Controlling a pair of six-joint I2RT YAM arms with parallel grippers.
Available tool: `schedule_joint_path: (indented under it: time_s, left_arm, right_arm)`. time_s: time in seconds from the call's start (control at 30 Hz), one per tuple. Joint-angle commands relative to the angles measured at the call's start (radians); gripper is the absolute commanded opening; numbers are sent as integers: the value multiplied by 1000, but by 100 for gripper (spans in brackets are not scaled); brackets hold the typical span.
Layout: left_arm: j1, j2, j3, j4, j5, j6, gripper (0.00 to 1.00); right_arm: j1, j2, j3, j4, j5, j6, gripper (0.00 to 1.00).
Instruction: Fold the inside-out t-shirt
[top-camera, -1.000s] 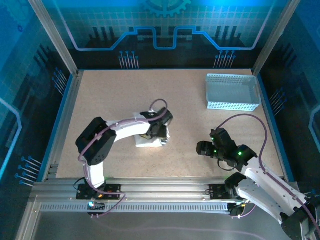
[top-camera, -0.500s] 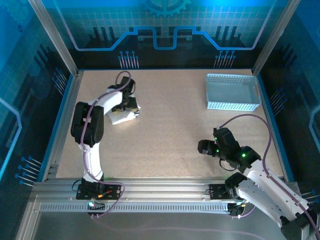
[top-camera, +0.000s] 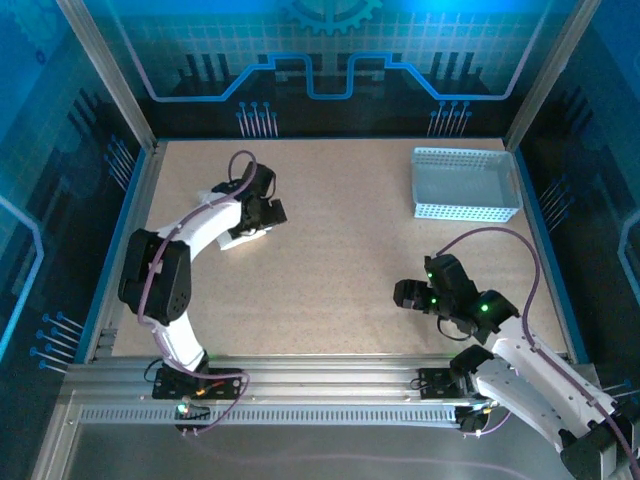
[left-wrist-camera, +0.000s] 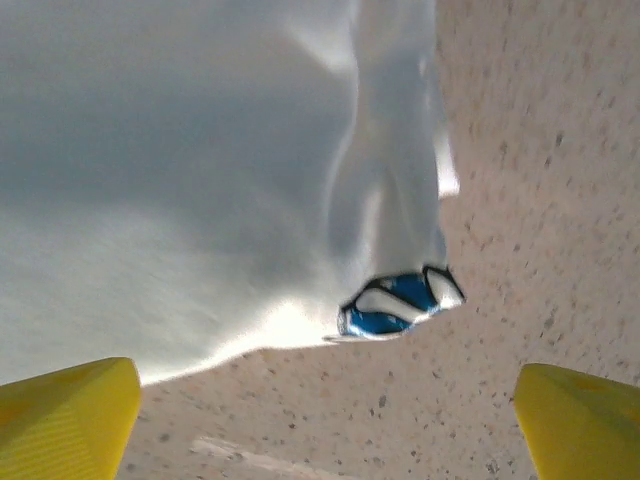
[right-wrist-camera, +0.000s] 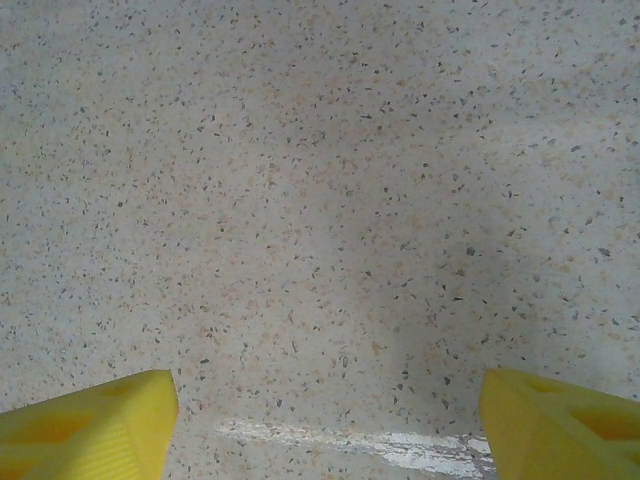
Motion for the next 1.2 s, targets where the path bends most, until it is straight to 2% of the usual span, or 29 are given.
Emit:
schedule_joint_path:
  time_s: [0.0, 0.1, 0.27, 0.43, 0.57, 0.63, 0.77, 0.83, 0.9, 1.0, 1.03, 1.1, 1.17]
  left_arm:
    - [49, 66, -35, 52, 40, -66, 93]
    - [89, 164, 56, 3, 37, 0, 88]
    - [178, 257, 188, -85, -35, 119, 79]
    - [290, 330, 304, -156, -37, 227, 79]
    - [370, 344, 350, -166, -51, 255, 83]
    - [379, 319, 350, -166, -70, 258, 87]
    - [347, 175, 215, -59, -40, 249, 99]
    - [312, 69, 110, 24, -59, 260, 99]
    - [284, -46, -15, 131, -82, 282, 99]
    - [235, -257, -261, 377, -159, 360, 99]
    - [230, -331, -354, 496, -168, 385, 99]
    - [230, -430, -533, 717, -166, 450, 99]
    - [227, -477, -660, 921, -113, 528, 99]
  right_arm:
    - [-16, -8, 5, 8, -18, -14, 81]
    - [-20, -14, 2, 3, -23, -15, 81]
    - [-31, -22, 3, -15, -21, -21, 81]
    - [-35, -24, 2, -15, -18, -20, 81]
    - [-38, 5, 7, -3, -8, -30, 82]
    - [-39, 20, 18, 8, 1, -50, 82]
    - [-49, 57, 45, 80, 40, -162, 83]
    - [-65, 87, 68, 132, 86, -249, 84]
    - [-88, 121, 91, 191, 150, -346, 90]
    - [-135, 161, 92, 340, 228, -500, 100]
    - [-152, 179, 74, 414, 249, -556, 100]
    - [-207, 228, 38, 534, 262, -627, 100]
    - [-300, 297, 11, 632, 251, -623, 100]
